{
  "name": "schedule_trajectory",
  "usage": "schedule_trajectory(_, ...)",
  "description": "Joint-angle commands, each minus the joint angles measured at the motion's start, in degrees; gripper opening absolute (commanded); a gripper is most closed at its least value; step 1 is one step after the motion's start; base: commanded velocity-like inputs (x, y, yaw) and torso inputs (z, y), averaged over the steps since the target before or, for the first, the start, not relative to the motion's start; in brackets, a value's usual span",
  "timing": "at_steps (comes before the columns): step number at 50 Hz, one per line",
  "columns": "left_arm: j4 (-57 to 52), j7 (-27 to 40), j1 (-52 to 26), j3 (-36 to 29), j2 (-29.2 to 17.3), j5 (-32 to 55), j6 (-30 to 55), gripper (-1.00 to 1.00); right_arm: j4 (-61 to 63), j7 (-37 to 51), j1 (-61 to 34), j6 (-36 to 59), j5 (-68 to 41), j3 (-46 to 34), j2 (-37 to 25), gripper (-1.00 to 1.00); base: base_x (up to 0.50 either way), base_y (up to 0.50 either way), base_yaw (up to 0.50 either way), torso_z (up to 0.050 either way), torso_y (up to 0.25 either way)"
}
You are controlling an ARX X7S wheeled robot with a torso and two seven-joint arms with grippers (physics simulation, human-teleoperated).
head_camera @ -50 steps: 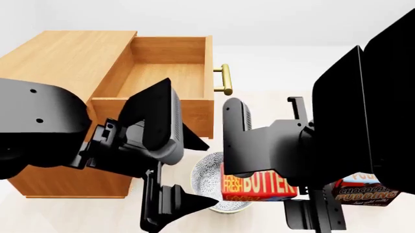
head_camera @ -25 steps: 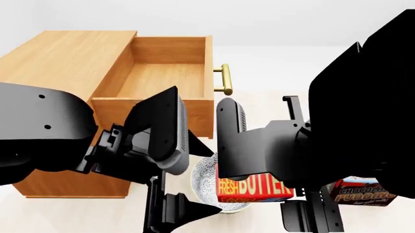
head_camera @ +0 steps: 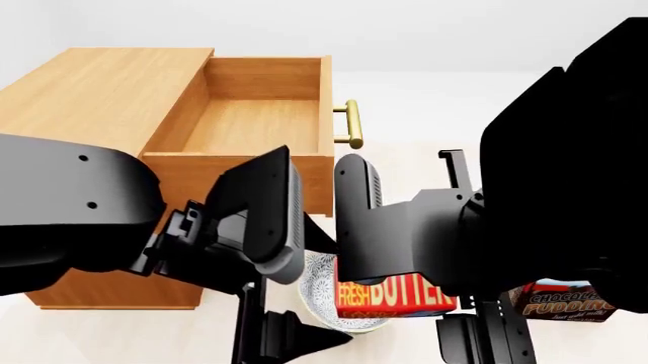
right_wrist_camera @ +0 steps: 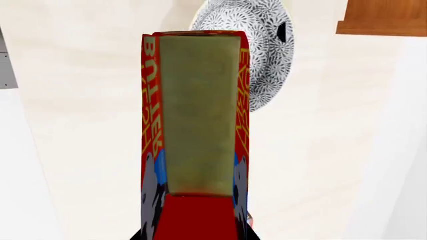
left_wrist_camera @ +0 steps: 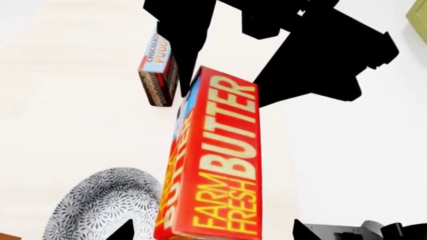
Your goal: Put the butter at the back in the top drawer of the cabinet and close it.
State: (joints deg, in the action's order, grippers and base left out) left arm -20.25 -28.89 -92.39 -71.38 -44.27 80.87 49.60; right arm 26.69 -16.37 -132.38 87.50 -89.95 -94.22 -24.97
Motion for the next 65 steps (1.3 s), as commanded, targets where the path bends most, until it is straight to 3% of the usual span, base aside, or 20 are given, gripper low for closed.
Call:
schedule_trajectory(1,0.1,-0.3,0.6,-0.3,0.7,-0.5,-0.4,1.0,-0.2,0.8,-0.8,0.0,1.5,0.8,-0.1,-1.0,0.0,0.0,0.0,0.0,0.0)
schedule_trajectory(27,0.1,0.7,1.4,0.3,1.2,-1.3,-1.8,1.0,0.0,0.9,-0.7,-0.1,1.4,0.8,-0.1,-1.0,0.0,0.0,0.0,0.001,0.0)
schedule_trajectory(28,0.2,0.9,1.5,0.3,1.2,-1.3,-1.9,-1.0,0.0,0.9,-0.7,-0.1,1.4,0.7,-0.1,-1.0,0.0,0.0,0.0,0.0,0.01)
schedule_trajectory(58,-2.7,3.0,3.2,1.7,0.0,-3.2,-5.4,-1.0,-0.4,1.3,-0.4,-0.5,1.5,0.7,-0.1,-1.0,0.0,0.0,0.0,0.0,0.0)
schedule_trajectory(59,-2.9,2.8,3.3,1.7,-0.1,-3.4,-5.4,-1.0,-0.3,1.3,-0.4,-0.5,1.6,0.7,-0.2,1.0,0.0,0.0,0.0,0.0,0.0)
schedule_trajectory(65,-2.5,2.2,3.4,1.5,-0.5,-4.1,-5.5,-1.0,0.1,0.4,-0.4,-0.5,2.6,0.6,-0.6,1.0,0.0,0.0,0.0,0.0,0.0)
